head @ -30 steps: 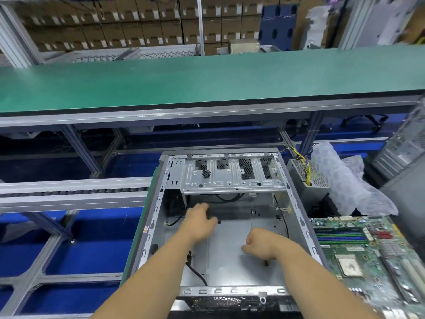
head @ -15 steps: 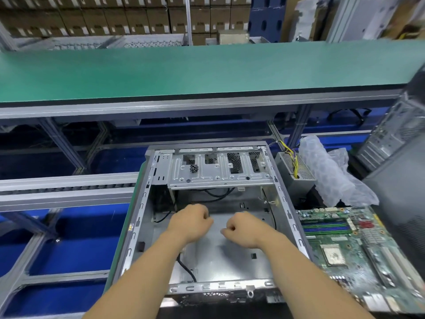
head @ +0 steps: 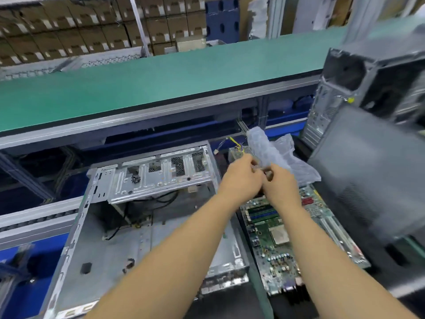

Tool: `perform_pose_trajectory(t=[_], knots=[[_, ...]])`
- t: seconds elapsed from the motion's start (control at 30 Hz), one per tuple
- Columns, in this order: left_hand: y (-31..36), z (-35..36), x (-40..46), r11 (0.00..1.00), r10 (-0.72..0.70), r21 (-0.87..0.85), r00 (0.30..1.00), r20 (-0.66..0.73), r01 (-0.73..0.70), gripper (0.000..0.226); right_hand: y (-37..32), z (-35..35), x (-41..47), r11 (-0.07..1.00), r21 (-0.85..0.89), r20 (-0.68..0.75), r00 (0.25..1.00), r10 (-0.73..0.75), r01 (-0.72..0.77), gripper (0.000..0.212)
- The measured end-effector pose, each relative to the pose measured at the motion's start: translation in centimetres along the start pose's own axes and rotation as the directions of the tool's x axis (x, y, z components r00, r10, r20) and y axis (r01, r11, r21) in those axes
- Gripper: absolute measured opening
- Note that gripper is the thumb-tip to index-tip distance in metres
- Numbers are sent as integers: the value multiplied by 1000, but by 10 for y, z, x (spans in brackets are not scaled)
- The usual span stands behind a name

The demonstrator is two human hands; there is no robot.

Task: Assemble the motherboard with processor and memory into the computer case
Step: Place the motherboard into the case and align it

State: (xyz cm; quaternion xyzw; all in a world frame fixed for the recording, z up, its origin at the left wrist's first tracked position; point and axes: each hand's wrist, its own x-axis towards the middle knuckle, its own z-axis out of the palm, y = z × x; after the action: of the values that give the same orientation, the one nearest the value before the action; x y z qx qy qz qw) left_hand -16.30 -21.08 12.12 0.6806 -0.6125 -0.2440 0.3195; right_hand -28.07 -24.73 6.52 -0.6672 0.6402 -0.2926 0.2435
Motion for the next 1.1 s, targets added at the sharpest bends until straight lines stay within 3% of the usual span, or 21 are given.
perform_pose_trajectory(t=[0.07,0.13,0.33,0.53,0.67,0.8,1.1], knots=[[13,39,1,983,-128,-125,989,80,137,15,39,-9,0,973,-215,24,996,87,-80,38],[17,76,0,954,-248,-134,956,158,269,26,71,-17,-2,910,-387,23,985,172,-150,52],[-25,130,-14,775,-623,6,762,175,632,62,135,-34,-9,808,-518,36,937,348,-280,85],[-36,138,-10,759,-651,87,749,123,646,67,163,-37,-17,845,-437,145,903,404,-308,104],[-46,137,-7,637,-756,-8,627,189,771,78,165,-35,-18,845,-448,180,896,407,-294,123],[-45,138,-7,575,-797,-43,571,199,817,84,160,-31,-16,821,-497,175,894,413,-282,136],[-45,136,-6,530,-819,-98,539,197,842,82,164,-31,-15,850,-458,106,934,342,-260,122]])
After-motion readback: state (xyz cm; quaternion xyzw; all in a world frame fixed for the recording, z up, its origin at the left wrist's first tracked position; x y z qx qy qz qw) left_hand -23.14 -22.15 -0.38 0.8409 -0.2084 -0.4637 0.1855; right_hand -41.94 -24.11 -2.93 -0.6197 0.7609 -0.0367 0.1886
